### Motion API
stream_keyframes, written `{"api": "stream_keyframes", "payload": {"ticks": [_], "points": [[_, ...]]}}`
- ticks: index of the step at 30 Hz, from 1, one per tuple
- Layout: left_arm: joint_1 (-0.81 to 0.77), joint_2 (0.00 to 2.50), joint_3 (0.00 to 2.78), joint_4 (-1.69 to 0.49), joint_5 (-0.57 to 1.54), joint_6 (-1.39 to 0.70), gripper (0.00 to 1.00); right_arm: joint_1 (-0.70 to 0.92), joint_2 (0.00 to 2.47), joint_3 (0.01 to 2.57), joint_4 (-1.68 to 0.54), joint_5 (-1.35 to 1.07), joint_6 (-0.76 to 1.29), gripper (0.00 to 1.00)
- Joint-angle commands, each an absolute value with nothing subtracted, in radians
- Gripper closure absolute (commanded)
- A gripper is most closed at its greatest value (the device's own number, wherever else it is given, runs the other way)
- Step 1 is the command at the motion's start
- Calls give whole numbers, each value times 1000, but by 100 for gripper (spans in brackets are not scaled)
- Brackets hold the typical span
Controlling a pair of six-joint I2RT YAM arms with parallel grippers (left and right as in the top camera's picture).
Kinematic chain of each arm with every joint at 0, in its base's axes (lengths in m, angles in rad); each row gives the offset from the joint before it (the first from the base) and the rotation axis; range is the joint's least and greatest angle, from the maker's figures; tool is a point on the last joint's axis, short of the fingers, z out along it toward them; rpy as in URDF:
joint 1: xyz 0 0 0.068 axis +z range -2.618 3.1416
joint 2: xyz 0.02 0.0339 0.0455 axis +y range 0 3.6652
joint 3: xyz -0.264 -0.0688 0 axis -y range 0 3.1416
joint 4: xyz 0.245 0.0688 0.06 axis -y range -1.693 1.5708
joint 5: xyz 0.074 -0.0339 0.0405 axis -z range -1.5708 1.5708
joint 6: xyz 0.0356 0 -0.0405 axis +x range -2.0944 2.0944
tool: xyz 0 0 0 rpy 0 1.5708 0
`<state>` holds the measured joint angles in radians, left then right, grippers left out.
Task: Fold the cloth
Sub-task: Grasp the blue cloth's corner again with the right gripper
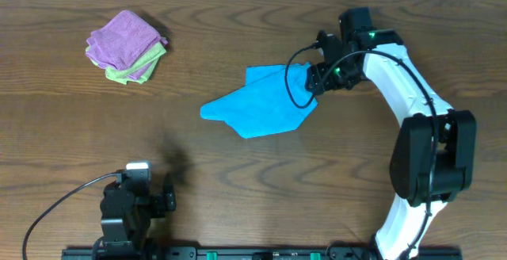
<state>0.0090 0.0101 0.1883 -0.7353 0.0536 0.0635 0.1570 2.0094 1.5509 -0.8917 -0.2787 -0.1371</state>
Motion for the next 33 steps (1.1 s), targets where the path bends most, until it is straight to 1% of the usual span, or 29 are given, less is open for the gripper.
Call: {"api": "stream_keyframes", "payload": {"ticks": [1, 6, 11, 15, 16, 21, 24, 27, 33], "points": [[6, 4, 183, -716, 127, 67, 4, 183, 2015, 1534, -872, -312, -151, 28], [6, 4, 183, -714, 185, 67, 5, 220, 2032, 1526, -836, -311, -151, 28], [6, 4, 183, -714, 185, 67, 5, 244, 2082, 1526, -815, -278, -143, 29], [6, 4, 183, -714, 185, 67, 5, 247, 2119, 1526, -815, -269, -142, 32], [6, 4, 183, -714, 185, 67, 5, 247, 2127, 1526, -814, -268, -142, 34], [6, 4, 183, -714, 185, 67, 5, 247, 2131, 1527, -791, -250, -142, 56], [6, 4, 183, -714, 185, 67, 5, 247, 2131, 1527, -788, -231, -143, 74], [6, 4, 183, -714, 185, 67, 4, 247, 2131, 1530, -788, -223, -142, 99], [6, 4, 183, -714, 184, 67, 5, 249, 2099, 1547, -794, -199, -143, 99]]}}
